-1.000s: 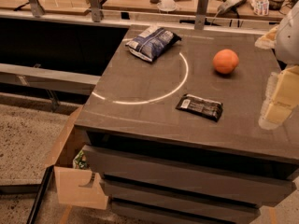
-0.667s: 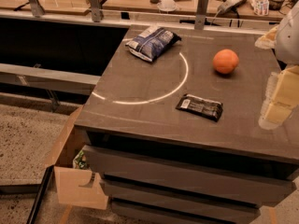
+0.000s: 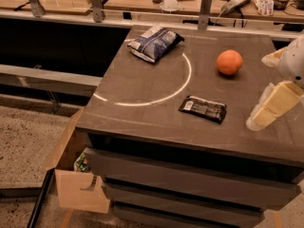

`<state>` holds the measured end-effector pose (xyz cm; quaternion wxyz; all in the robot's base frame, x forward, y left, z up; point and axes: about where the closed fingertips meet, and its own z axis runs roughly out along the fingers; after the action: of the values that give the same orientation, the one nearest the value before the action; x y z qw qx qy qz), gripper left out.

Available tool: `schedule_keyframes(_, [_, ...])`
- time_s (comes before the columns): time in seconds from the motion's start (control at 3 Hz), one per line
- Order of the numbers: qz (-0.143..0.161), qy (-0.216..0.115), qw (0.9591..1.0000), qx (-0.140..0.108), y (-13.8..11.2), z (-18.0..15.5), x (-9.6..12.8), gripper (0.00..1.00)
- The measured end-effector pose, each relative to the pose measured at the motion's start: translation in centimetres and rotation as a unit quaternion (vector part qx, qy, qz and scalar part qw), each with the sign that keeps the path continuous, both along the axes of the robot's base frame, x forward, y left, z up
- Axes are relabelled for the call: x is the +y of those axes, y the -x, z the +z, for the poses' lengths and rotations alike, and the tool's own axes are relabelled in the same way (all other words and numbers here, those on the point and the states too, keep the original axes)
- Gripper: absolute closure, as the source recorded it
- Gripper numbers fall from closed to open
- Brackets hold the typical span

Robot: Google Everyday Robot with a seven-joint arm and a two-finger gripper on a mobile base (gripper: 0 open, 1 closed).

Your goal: Move rxbar chocolate near blue chip bag

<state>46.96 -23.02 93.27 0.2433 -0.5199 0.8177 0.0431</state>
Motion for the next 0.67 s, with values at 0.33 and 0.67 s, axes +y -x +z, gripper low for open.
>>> schedule_keyframes(0.33, [-0.012, -0.047, 0.9987, -0.018, -1.6, -2.1, 0.3, 0.0])
schedule_keyframes(0.67, [0.002, -0.088, 0.9958, -0.027, -3.2, -5.0, 1.4, 0.0])
